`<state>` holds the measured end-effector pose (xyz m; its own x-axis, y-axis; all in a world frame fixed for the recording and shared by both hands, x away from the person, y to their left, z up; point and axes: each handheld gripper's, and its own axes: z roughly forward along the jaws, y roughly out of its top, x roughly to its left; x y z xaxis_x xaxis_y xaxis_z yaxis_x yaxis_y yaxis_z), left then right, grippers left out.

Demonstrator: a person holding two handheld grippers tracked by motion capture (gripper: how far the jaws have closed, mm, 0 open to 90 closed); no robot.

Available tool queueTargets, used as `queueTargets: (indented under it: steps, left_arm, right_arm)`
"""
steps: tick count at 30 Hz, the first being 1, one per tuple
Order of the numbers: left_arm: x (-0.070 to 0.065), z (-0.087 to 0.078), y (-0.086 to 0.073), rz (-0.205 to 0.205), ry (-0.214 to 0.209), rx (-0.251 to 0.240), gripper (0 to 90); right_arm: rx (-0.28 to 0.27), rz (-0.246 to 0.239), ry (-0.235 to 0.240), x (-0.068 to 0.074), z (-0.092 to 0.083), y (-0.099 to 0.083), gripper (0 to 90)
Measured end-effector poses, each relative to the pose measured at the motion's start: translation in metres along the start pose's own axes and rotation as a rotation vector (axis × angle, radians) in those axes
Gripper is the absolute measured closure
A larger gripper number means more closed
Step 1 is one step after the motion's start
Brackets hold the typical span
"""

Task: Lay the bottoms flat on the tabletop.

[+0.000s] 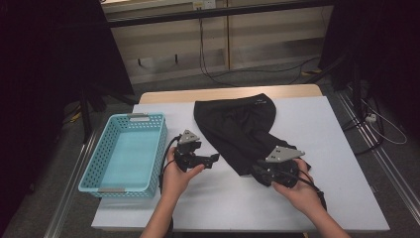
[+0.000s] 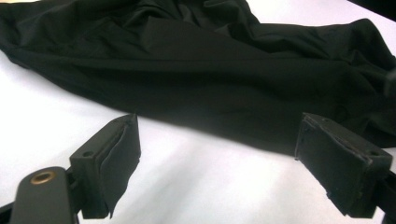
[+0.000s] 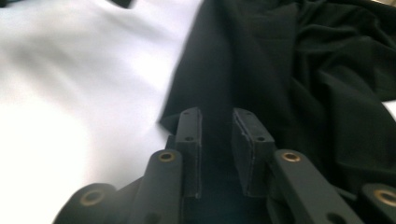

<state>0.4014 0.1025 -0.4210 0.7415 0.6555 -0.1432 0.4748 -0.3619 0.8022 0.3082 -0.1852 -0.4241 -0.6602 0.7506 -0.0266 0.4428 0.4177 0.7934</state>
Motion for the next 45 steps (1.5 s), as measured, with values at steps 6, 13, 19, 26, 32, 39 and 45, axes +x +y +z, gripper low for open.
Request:
queueTargets:
  steps: [6, 13, 19, 26, 32, 39, 45]
  left_arm:
    - [-0.003, 0.005, 0.003, -0.006, -0.015, -0.007, 14.2]
    - [-0.003, 0.007, 0.003, -0.002, -0.022, -0.001, 14.2]
    - [-0.001, 0.005, 0.003, -0.008, -0.016, -0.006, 14.1]
    - [-0.003, 0.005, 0.003, -0.01, -0.025, -0.005, 14.1]
    - [-0.005, 0.008, 0.003, -0.009, -0.03, -0.001, 14.0]
    - [-0.005, 0.016, -0.002, -0.014, -0.02, 0.036, 14.0]
    - [-0.003, 0.017, -0.007, -0.02, 0.019, 0.067, 14.0]
  right_arm:
    - [0.047, -0.029, 0.037, 0.01, 0.002, -0.007, 72.9]
    - [0.092, -0.032, -0.034, 0.002, 0.011, -0.018, 73.9]
    - [0.089, -0.039, 0.029, 0.005, 0.005, -0.015, 90.0]
    - [0.069, -0.063, 0.159, 0.026, -0.008, -0.004, 90.0]
    - [0.069, -0.092, 0.217, 0.038, -0.014, 0.0, 90.0]
    - [0.046, -0.069, 0.277, 0.037, -0.015, -0.004, 80.4]
    - [0.017, -0.038, 0.172, 0.026, -0.017, -0.003, 59.5]
